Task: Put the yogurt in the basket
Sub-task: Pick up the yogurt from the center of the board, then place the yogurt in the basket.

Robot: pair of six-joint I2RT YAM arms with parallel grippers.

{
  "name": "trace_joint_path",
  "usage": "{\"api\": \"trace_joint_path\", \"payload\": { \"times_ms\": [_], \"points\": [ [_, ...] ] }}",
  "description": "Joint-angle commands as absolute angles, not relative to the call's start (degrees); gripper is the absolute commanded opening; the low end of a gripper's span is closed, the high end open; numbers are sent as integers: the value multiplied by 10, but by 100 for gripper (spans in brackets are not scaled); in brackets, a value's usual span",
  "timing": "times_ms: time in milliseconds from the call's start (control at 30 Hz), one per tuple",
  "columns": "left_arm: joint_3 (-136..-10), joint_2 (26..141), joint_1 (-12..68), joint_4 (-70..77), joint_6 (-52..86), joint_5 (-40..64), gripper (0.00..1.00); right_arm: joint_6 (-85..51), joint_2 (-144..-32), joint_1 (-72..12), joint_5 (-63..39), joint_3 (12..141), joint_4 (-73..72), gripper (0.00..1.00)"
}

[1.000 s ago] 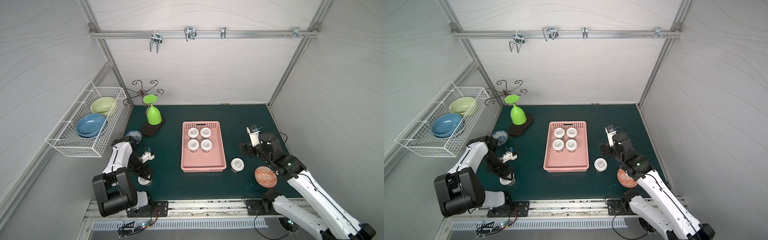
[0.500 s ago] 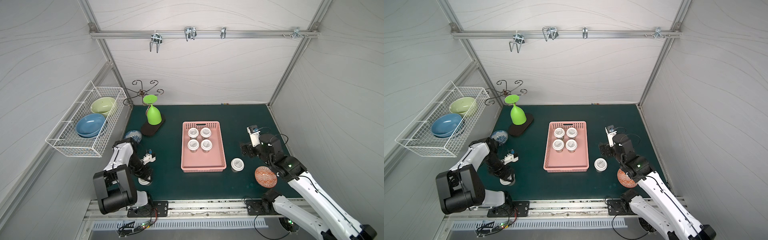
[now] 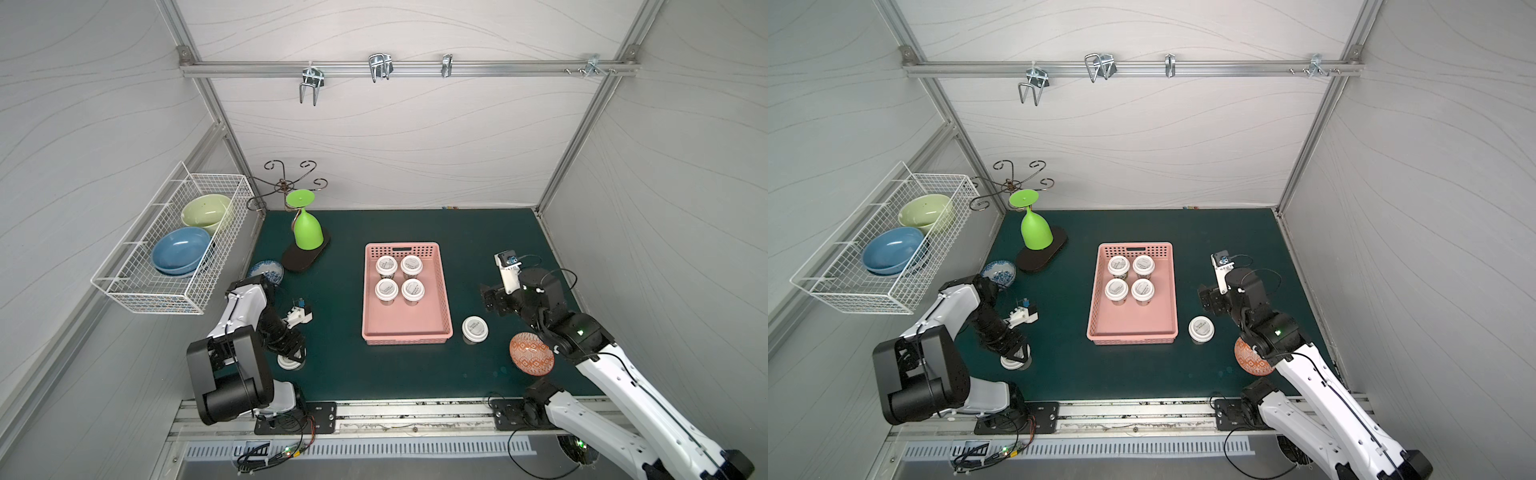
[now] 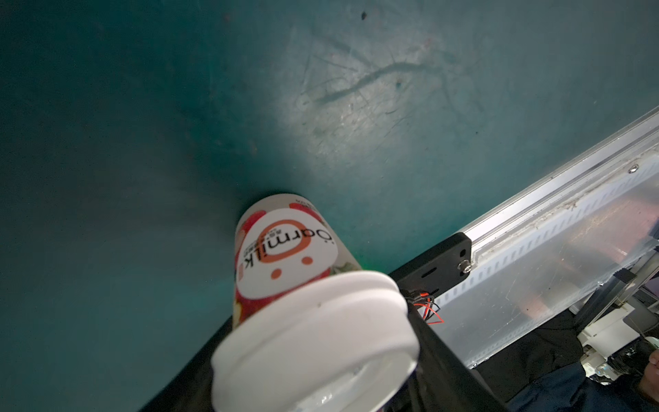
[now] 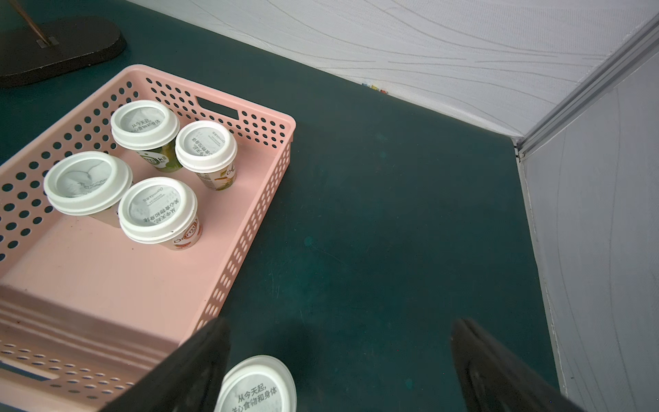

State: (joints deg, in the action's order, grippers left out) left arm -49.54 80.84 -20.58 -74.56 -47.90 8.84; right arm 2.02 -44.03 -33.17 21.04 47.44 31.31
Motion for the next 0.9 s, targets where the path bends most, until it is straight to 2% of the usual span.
{"api": "trace_joint_path", "payload": {
  "times_ms": [0, 267, 867],
  "points": [
    [-525, 801, -207, -769, -480, 118, 67, 25, -431, -336, 224, 469, 303, 99],
    [-593, 807, -172, -794, -448, 134, 66, 19, -428, -337, 228, 468, 304, 99],
    [-781, 829, 69, -835, -312, 200, 65, 5, -424, -338, 233, 453, 295, 99]
  ]
}}
